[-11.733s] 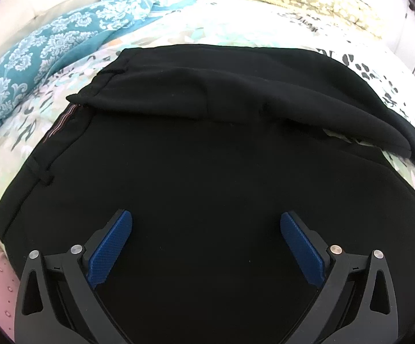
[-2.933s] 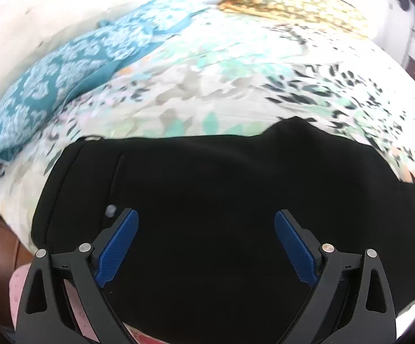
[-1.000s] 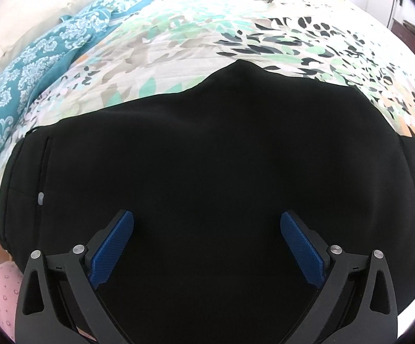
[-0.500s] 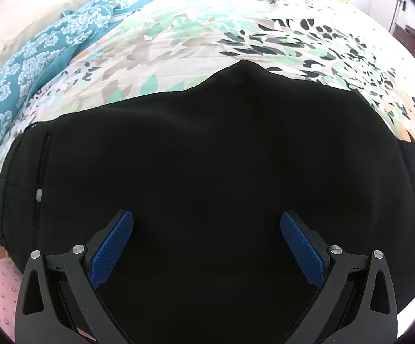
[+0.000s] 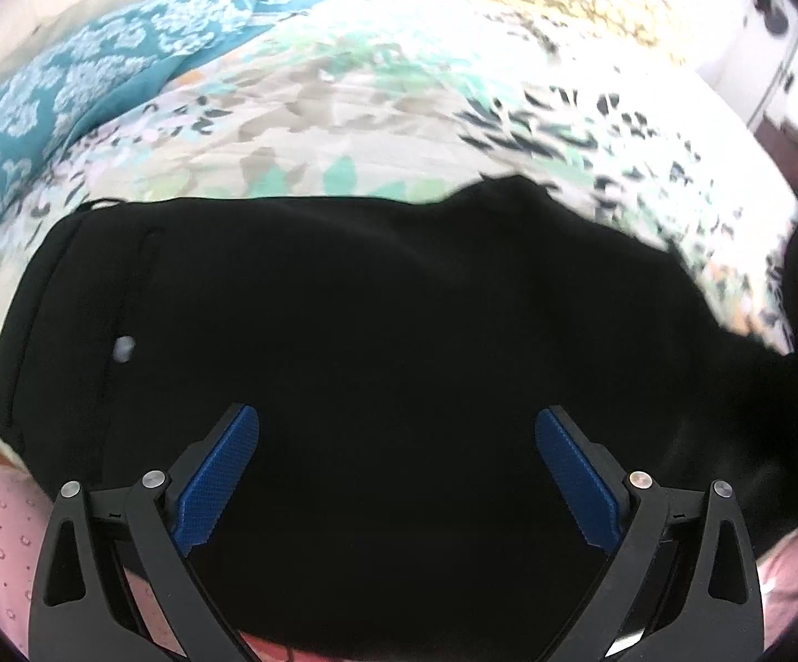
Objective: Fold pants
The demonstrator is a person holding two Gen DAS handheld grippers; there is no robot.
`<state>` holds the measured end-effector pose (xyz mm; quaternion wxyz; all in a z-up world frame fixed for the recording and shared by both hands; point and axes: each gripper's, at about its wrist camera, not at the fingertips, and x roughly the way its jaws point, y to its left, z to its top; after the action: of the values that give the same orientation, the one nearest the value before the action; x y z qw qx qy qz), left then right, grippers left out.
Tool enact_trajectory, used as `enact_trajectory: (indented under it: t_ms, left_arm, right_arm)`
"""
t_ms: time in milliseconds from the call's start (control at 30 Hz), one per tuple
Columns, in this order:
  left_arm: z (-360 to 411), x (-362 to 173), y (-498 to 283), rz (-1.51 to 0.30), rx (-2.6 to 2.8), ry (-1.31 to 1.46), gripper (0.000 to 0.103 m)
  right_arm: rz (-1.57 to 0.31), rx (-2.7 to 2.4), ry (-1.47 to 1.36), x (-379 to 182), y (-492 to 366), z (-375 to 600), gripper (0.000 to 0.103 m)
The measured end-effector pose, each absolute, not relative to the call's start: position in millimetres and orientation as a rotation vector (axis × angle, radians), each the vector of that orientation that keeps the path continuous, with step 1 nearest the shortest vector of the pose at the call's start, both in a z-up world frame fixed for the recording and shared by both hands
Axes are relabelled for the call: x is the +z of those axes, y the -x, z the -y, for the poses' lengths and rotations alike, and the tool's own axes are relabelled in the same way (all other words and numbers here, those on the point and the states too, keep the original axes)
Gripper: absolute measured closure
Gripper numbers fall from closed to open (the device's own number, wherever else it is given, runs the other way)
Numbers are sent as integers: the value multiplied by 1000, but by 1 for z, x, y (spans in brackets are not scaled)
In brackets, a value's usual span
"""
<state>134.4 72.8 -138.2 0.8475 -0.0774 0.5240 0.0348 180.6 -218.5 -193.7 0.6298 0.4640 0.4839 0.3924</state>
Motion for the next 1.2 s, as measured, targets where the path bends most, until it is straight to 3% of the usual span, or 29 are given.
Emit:
enact_trajectory:
  t_ms: [67, 100, 167, 233, 400, 433, 500, 633, 767, 800, 933, 1067, 1167, 1200]
  left_arm:
    - [-84, -133, -130, -1097, 61, 223, 2]
    - [-90, -130, -127, -1091, 50, 261, 2]
    - [-99, -124, -121, -1076, 13, 333, 2]
    - [-101, -120, -116, -1057, -61, 397, 3]
    - [-55, -105, -116, -1012, -280, 297, 7]
    - [-40, -105, -116, -1015, -315, 251, 11]
    - [-13, -111, -118, -1047, -368, 167, 34]
    - [21, -133, -126, -1128, -377, 54, 45]
    - [19, -149, -138, -1197, -310, 80, 92]
    - [11, -147, -138, -1200, -299, 116, 96]
    - [-15, -130, -134, -1143, -233, 176, 98]
    - [-16, -150, -135, -1201, -207, 129, 95]
    - [-7, -149, -136, -1185, -210, 96, 87]
    - [-10, -147, -136, -1184, -219, 119, 76]
  right_arm:
    - [-1176, 852, -933, -198, -187, 187, 65]
    - [-1185, 842, -891, -196, -188, 182, 51]
    - [-1138, 831, -832, -182, -187, 190, 42]
    - [-1082, 794, -768, -165, -184, 212, 27]
    - [-987, 602, -597, -139, -153, 292, 23]
    - [-975, 559, -578, -140, -144, 308, 23]
    - [-954, 491, -569, -141, -127, 327, 23]
    - [-930, 408, -600, -146, -95, 358, 23]
    - [-904, 378, -532, -135, -87, 364, 23]
    - [-899, 358, -484, -132, -88, 360, 22]
    - [-907, 306, -170, -126, -92, 333, 22]
    - [-960, 539, -206, -145, -93, 307, 22]
    - [-1258, 490, -170, -207, -109, 294, 22]
    - [-1201, 489, -171, -206, -106, 296, 21]
